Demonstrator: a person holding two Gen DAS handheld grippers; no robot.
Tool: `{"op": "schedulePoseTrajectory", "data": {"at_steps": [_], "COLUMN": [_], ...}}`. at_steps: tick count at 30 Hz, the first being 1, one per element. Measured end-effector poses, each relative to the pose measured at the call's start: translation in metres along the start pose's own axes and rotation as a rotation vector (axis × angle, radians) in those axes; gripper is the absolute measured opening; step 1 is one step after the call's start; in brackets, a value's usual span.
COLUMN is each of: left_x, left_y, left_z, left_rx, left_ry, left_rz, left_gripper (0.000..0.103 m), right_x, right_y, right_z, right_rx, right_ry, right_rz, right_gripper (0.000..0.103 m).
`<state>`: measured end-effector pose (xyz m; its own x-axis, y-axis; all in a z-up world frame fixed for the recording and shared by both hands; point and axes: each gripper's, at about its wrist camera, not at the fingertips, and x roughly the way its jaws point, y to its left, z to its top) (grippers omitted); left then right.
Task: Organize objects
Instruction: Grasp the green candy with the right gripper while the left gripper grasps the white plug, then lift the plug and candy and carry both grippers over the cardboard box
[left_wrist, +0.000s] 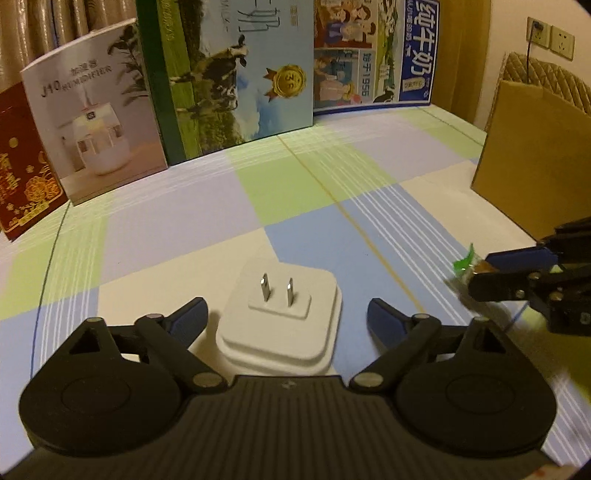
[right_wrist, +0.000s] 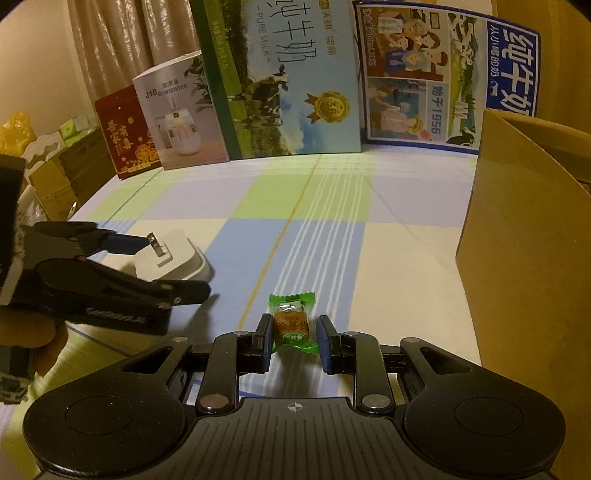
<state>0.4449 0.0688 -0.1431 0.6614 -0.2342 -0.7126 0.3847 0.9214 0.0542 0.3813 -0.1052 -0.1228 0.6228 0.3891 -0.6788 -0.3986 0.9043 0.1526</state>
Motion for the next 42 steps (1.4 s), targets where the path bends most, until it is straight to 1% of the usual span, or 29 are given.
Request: {"op": "schedulePoseTrajectory", "data": {"at_steps": [1, 3, 5, 6, 7, 8, 11, 15, 17, 19, 21, 23, 27, 31, 34, 38, 40, 42], "left_x": [0.002, 0.005, 0.004, 0.003, 0.002, 0.000, -0.010, -0.031, -0.042, -0.052, -0.064, -0.077, -0.111, -0.143, -0.169, -0.200, -0.216, -0.231], "left_y": [-0.001, -0.001, -0.001, -0.002, -0.003, -0.003, -0.005, -0.007, -0.011, -0.016, -0.023, -0.026, -0.036, -0.054, -0.070, -0.090, -0.098, -0.107], "left_z": [0.001, 0.002, 0.003, 0.004, 0.004, 0.004, -0.002, -0.016, -0.024, -0.030, -0.033, -0.034, -0.035, -0.039, -0.048, -0.062, -0.070, -0.075], "left_rx": [0.009, 0.017, 0.012, 0.013, 0.011, -0.001, -0.050, -0.153, -0.187, -0.200, -0.182, -0.198, -0.252, -0.310, -0.367, -0.398, -0.425, -0.426], "left_ry": [0.007, 0.012, 0.016, 0.017, 0.021, 0.030, 0.051, 0.077, 0.090, 0.100, 0.120, 0.122, 0.098, 0.077, 0.064, 0.062, 0.063, 0.056], "left_rz": [-0.003, -0.012, -0.014, -0.017, -0.020, -0.017, -0.009, 0.018, 0.039, 0.068, 0.095, 0.113, 0.134, 0.127, 0.114, 0.120, 0.110, 0.115], "left_gripper": [0.082, 0.080, 0.074, 0.066, 0.063, 0.061, 0.061, 0.061, 0.061, 0.061, 0.061, 0.061, 0.061, 0.061, 0.061, 0.061, 0.061, 0.061], "right_x": [0.000, 0.000, 0.000, 0.000, 0.000, 0.001, 0.000, -0.007, -0.012, -0.018, -0.027, -0.036, -0.066, -0.105, -0.135, -0.170, -0.186, -0.200], "right_y": [0.001, 0.001, 0.001, 0.001, 0.000, 0.000, 0.003, 0.007, 0.010, 0.013, 0.017, 0.022, 0.029, 0.037, 0.037, 0.041, 0.044, 0.047], "right_z": [0.000, -0.001, -0.001, -0.001, -0.001, 0.000, 0.000, 0.000, -0.002, -0.003, -0.004, -0.004, -0.010, -0.021, -0.034, -0.053, -0.062, -0.070], "right_rx": [-0.002, -0.002, 0.001, 0.004, 0.006, 0.008, 0.006, -0.011, -0.021, -0.024, -0.033, -0.043, -0.036, -0.041, -0.004, 0.034, 0.040, 0.056], "right_ry": [0.000, 0.002, 0.003, 0.004, 0.006, 0.007, 0.008, 0.003, 0.004, 0.007, 0.006, 0.000, -0.009, -0.038, -0.052, -0.056, -0.057, -0.055], "right_rz": [0.001, 0.002, -0.002, -0.004, -0.004, -0.005, -0.006, 0.003, 0.009, 0.013, 0.015, 0.016, 0.017, 0.006, -0.001, -0.009, -0.012, -0.013], "right_gripper": [0.022, 0.022, 0.022, 0.022, 0.022, 0.022, 0.022, 0.022, 0.022, 0.022, 0.022, 0.022, 0.022, 0.022, 0.022, 0.022, 0.022, 0.022]}}
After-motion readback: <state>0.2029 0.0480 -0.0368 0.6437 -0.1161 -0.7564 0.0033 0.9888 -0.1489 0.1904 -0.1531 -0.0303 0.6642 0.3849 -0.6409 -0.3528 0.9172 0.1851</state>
